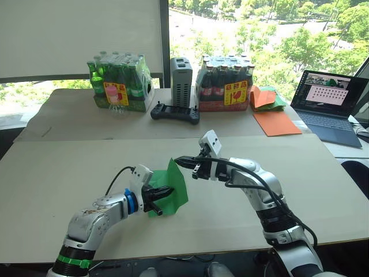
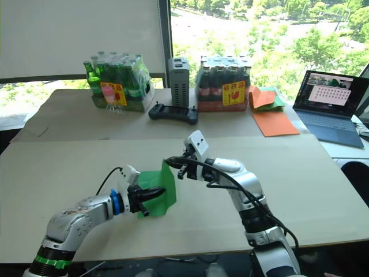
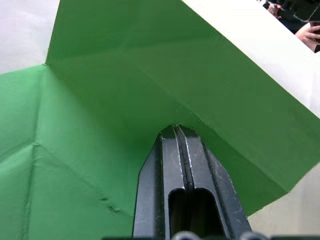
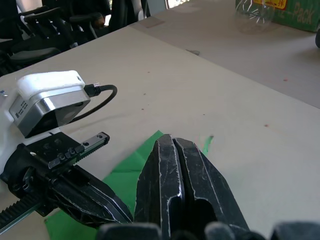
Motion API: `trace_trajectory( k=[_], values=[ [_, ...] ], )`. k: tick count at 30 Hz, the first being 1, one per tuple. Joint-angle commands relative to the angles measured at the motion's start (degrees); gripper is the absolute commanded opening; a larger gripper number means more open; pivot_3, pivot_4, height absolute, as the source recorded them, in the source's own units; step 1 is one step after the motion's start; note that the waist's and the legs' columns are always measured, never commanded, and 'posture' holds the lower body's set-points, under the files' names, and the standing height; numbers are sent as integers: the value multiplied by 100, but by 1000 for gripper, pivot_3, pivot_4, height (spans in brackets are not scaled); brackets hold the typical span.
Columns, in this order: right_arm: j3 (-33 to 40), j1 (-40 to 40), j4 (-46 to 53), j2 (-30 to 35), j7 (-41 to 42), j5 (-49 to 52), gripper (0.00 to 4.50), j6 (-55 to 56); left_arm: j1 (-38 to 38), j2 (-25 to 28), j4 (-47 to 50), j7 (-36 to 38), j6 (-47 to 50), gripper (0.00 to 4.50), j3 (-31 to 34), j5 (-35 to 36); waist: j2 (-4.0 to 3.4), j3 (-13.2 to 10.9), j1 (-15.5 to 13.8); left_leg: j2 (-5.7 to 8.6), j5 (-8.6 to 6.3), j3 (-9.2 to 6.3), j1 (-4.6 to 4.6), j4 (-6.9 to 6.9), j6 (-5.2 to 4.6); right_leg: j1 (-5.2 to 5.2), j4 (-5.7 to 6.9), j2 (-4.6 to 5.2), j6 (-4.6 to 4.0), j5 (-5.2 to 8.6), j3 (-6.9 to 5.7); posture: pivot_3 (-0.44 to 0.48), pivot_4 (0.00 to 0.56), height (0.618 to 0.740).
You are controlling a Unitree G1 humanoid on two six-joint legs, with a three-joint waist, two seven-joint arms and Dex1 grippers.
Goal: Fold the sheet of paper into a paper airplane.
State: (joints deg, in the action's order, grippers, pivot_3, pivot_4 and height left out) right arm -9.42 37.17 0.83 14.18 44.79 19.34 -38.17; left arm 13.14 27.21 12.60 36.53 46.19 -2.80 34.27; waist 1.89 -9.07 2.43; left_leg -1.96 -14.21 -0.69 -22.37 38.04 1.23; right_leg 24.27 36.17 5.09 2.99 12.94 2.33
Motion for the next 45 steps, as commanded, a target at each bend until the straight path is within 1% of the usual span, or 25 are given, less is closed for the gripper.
trace_trajectory(
  k=[1,4,10,14,19,26,34,39,45],
  values=[
    [78,115,174,75,-45,-3,0,157,98,-23,28,118,-168,24,-37,-75,0,0,-3,0,0,0,0,0,0,0,0,0,0,0,0,0,150,727],
    [-42,54,139,165,-41,-115,0,174,88,-5,-23,184,-193,24,-13,-128,0,0,-7,0,0,0,-1,0,0,0,-1,1,0,0,0,0,150,727],
    [-562,-287,179,478,197,-408,0,236,2,46,-15,242,-189,24,81,-158,0,0,-8,0,0,0,0,0,0,-1,-2,0,0,0,0,0,150,727],
    [-761,-499,328,559,375,-441,0,262,-15,48,4,242,-184,24,115,-159,0,0,-2,0,0,0,-1,0,0,1,-1,1,0,0,0,0,150,727],
    [-1054,-655,225,590,356,-693,0,387,-16,9,11,217,-190,24,134,-175,0,0,-7,0,0,0,0,0,0,-1,-1,0,0,0,0,0,150,727],
    [-1119,-675,-54,531,168,-951,0,409,-181,21,157,156,-147,24,280,-154,0,0,-5,0,0,0,0,0,0,0,-1,0,1,0,0,0,150,727],
    [-1121,-700,-83,548,135,-1039,0,299,-836,-47,398,37,-251,24,300,-270,0,0,-11,0,0,0,7,0,0,-6,-1,1,0,0,1,0,150,727],
    [-930,-658,37,412,102,-835,0,259,-826,-247,286,-124,-318,24,285,-314,0,0,-18,1,0,0,9,0,0,-10,0,2,0,0,0,0,150,727],
    [-600,-538,86,205,-50,-639,0,207,-733,-310,105,-169,-407,24,280,-387,0,0,-26,1,0,0,8,0,0,-8,0,2,0,0,0,0,150,727]
  ],
)
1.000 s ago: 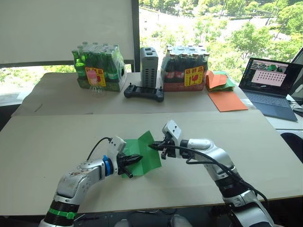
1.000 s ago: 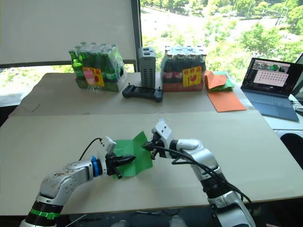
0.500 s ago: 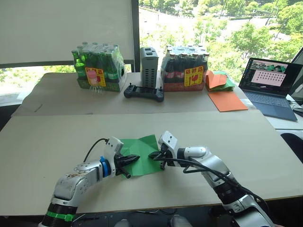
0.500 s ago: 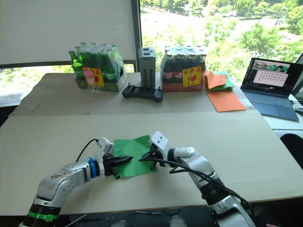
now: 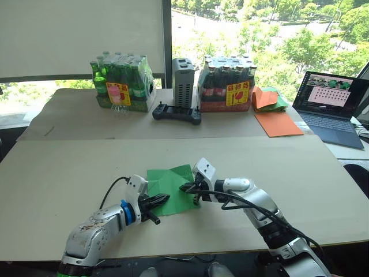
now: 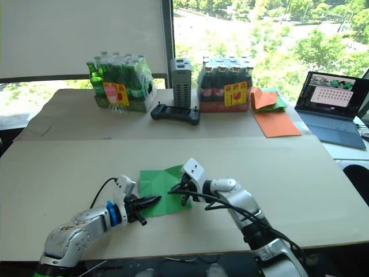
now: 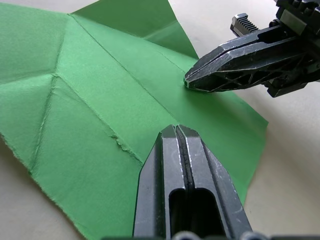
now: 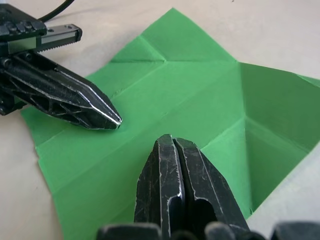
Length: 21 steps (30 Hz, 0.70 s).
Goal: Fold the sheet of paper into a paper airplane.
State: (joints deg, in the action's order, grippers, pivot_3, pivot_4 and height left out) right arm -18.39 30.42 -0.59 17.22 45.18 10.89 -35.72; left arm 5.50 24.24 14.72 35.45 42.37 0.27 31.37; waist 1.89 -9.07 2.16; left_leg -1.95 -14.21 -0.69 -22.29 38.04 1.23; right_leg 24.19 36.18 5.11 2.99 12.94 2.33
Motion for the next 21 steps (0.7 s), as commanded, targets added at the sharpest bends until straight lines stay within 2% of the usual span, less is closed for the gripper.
trace_trajectory(
  k=[1,4,5,7,13,21],
  values=[
    [363,155,238,-145,-122,249,0,-38,47,-10,-127,-60,-34,24,-26,-101,0,0,0,0,0,0,0,0,0,0,0,0,0,0,0,0,150,727],
    [682,259,250,-374,-374,442,0,-129,89,1,-162,-50,-40,24,-21,-105,0,0,5,-1,0,-1,1,0,0,0,2,-1,0,0,0,0,150,727],
    [764,290,257,-434,-431,487,464,-149,104,4,-172,-46,-36,0,-15,-101,0,0,6,-1,0,0,1,0,0,2,3,-1,0,0,0,0,150,727],
    [945,366,273,-554,-561,601,849,-181,120,18,-184,-32,-41,0,-14,-105,0,0,8,-1,0,-1,1,0,0,1,3,-1,0,0,0,0,150,727],
    [1437,601,342,-868,-927,961,2867,-323,158,63,-209,0,-34,0,10,-100,-1,0,11,-1,0,-1,0,0,0,2,4,-1,0,0,0,0,150,727],
    [1246,629,-10,-806,-1284,642,2867,-313,193,86,-222,13,-35,0,34,-95,-1,1,21,-1,0,-1,0,0,0,2,5,-1,0,0,0,0,150,727]
  ],
)
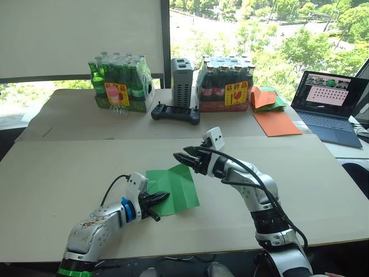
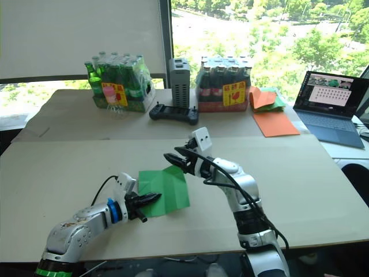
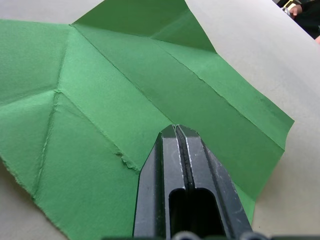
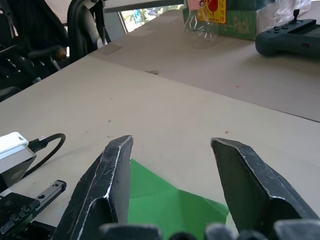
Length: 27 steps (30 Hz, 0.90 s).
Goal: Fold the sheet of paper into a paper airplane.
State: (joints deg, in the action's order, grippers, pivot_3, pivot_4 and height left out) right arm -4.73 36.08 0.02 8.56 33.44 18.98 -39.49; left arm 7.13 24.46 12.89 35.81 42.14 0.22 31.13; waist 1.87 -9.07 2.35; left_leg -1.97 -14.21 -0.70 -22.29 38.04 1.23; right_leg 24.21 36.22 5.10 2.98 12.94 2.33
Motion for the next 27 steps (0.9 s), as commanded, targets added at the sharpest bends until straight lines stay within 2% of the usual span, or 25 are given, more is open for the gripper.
trace_trajectory(
  k=[1,27],
  values=[
    [-148,46,-134,63,-138,-207,2867,91,33,64,-32,-26,-6,0,42,-66,0,0,6,0,0,0,1,0,0,-1,0,0,0,0,0,0,150,727],
    [-463,-69,-583,81,-137,-446,2867,3,-104,176,101,34,63,0,200,76,0,0,20,-1,0,0,-2,0,0,3,-1,-1,0,0,0,0,150,727]
  ],
)
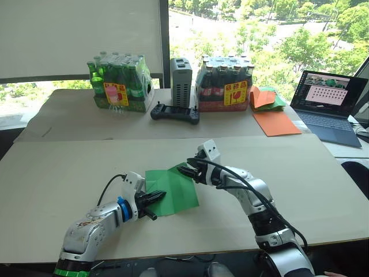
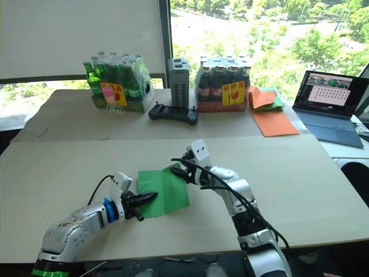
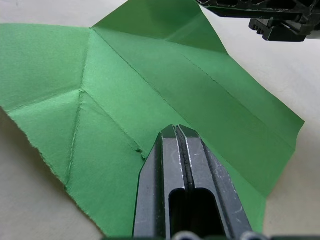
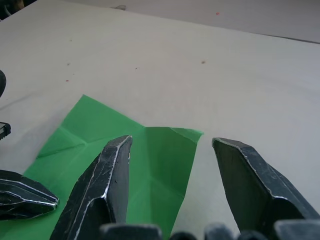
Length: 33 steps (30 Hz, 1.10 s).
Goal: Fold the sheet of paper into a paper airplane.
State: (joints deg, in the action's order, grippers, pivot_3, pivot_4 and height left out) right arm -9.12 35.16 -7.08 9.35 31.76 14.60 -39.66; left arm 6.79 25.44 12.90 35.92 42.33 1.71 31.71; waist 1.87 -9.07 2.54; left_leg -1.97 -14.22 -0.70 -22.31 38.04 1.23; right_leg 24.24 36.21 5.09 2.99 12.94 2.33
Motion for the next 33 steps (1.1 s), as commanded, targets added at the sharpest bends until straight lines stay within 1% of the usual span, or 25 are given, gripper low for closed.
trace_trajectory(
  k=[1,13,24,28,32,33],
  values=[
    [-32,20,131,2,32,-7,2867,14,-101,97,105,47,40,0,32,9,0,0,3,0,0,0,0,0,0,0,0,0,0,0,0,0,150,727],
    [-71,-2,213,8,20,-9,2867,-2,-415,334,-2,203,-55,0,41,-104,0,0,10,-1,0,0,2,-3,0,0,-1,0,0,0,0,0,150,727],
    [-167,18,279,60,68,-66,2867,96,-548,379,-202,234,-205,0,39,-197,-1,1,14,-1,0,1,6,-5,0,-2,0,-1,0,0,1,0,150,727],
    [-339,-18,373,129,134,-223,1795,293,-519,374,-215,230,-214,0,17,-198,-1,1,15,-1,0,1,6,-5,0,-1,0,-1,0,0,1,0,150,727],
    [-433,-43,452,143,162,-289,296,364,-493,370,-226,228,-223,0,13,-193,-2,1,13,-1,0,1,7,-6,0,-2,0,-1,0,0,1,0,150,727],
    [-459,-44,477,144,160,-315,66,384,-497,370,-221,228,-224,0,12,-191,-2,1,14,-1,0,1,7,-6,0,-2,0,-1,0,0,1,0,150,727]
  ],
)
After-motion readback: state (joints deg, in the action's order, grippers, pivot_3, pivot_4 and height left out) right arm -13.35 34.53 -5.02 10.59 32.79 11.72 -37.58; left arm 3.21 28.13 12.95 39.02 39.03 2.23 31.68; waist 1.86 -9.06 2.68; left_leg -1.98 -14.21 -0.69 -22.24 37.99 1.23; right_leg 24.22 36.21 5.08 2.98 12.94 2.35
